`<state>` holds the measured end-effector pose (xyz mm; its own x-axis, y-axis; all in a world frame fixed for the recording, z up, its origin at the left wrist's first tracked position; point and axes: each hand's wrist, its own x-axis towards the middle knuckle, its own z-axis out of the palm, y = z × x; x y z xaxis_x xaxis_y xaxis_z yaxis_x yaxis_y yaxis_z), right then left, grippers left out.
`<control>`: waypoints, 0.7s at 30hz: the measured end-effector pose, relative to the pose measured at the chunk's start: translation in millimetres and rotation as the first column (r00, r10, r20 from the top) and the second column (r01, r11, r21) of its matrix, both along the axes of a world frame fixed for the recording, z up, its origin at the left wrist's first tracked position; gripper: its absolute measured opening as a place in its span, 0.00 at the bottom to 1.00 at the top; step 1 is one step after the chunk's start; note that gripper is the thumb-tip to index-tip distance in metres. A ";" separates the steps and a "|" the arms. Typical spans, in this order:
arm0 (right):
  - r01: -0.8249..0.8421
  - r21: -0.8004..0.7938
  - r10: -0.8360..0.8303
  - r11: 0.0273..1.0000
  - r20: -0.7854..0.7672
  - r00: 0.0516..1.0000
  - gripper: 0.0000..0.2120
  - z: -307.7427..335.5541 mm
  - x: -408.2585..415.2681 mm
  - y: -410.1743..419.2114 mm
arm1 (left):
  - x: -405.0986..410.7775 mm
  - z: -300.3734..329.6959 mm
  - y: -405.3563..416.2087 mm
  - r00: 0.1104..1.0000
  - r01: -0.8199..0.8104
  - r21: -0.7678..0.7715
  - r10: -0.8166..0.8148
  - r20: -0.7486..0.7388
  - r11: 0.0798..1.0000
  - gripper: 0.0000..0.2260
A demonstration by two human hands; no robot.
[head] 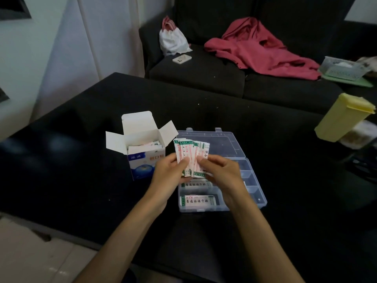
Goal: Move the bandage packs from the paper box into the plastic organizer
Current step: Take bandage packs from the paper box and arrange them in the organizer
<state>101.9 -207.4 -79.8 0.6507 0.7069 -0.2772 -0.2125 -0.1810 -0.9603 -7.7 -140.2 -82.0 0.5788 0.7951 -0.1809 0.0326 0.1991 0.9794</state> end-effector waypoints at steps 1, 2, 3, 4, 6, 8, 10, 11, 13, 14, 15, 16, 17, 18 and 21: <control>-0.008 -0.001 0.008 1.000 -0.028 1.000 0.05 -0.1 1.3 0.2 | -0.6 -0.3 1.2 1.000 -0.006 0.013 0.006 -0.001 1.000 0.10; -0.018 -0.004 0.018 1.000 -0.039 0.999 0.05 -0.2 3.2 0.2 | -1.9 -0.7 2.4 1.000 -0.017 0.036 0.017 -0.002 0.999 0.10; -0.023 -0.009 0.023 1.000 -0.043 0.999 0.05 0.1 5.4 0.0 | -3.4 -0.8 4.4 0.999 -0.036 0.067 0.036 -0.007 0.997 0.10; -0.022 -0.012 0.021 1.000 -0.046 0.999 0.05 0.4 8.5 -0.6 | -5.1 -0.9 7.1 0.998 -0.059 0.103 0.060 -0.011 0.993 0.11; -0.010 0.002 0.010 1.000 -0.037 0.999 0.04 2.5 15.0 -4.2 | -8.4 -0.7 13.9 0.994 -0.107 0.171 0.110 -0.012 0.979 0.12; -0.039 -0.006 0.039 0.999 0.068 0.997 0.05 4.1 20.3 -7.4 | -11.7 0.5 19.5 0.989 -0.142 0.198 0.145 0.000 0.970 0.13; -0.118 -0.096 0.139 0.988 0.259 0.956 0.09 4.6 24.3 -7.8 | -14.1 1.3 22.1 0.988 -0.151 0.200 0.153 0.006 0.968 0.12; -0.163 -0.151 0.206 0.975 0.338 0.919 0.10 5.1 25.0 -7.0 | -15.0 1.5 22.4 0.989 -0.150 0.200 0.151 0.008 0.968 0.12; -0.239 -0.227 0.317 0.944 0.422 0.850 0.12 4.8 26.4 -4.5 | -16.2 1.4 22.1 0.989 -0.145 0.196 0.145 0.016 0.970 0.11; -0.266 -0.254 0.356 0.930 0.440 0.824 0.12 5.1 27.4 -4.3 | -16.7 1.3 21.9 0.990 -0.144 0.194 0.143 0.018 0.970 0.11; -0.292 -0.278 0.393 0.915 0.446 0.805 0.12 6.1 28.8 -4.9 | -17.2 1.1 22.1 0.990 -0.142 0.193 0.141 0.018 0.971 0.11; -0.325 -0.298 0.431 0.898 0.437 0.789 0.12 6.9 31.2 -6.0 | -17.3 1.4 22.4 0.990 -0.139 0.194 0.138 0.019 0.971 0.12; -0.360 -0.321 0.472 0.876 0.417 0.777 0.12 8.1 33.7 -7.2 | -17.5 2.0 22.9 0.990 -0.139 0.194 0.137 0.020 0.971 0.12; -0.390 -0.353 0.513 0.850 0.392 0.764 0.12 8.9 35.7 -7.9 | -18.3 2.1 23.7 0.990 -0.139 0.192 0.138 0.021 0.972 0.12; -0.412 -0.443 0.579 0.796 0.360 0.732 0.08 11.2 41.5 -8.1 | -18.1 3.1 24.5 0.991 -0.136 0.179 0.134 0.026 0.974 0.12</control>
<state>143.4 -215.5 -68.6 0.3353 0.8910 -0.3061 0.4408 -0.4355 -0.7849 -25.7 -115.6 -78.9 0.4656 0.8848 -0.0211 0.0041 0.0217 0.9998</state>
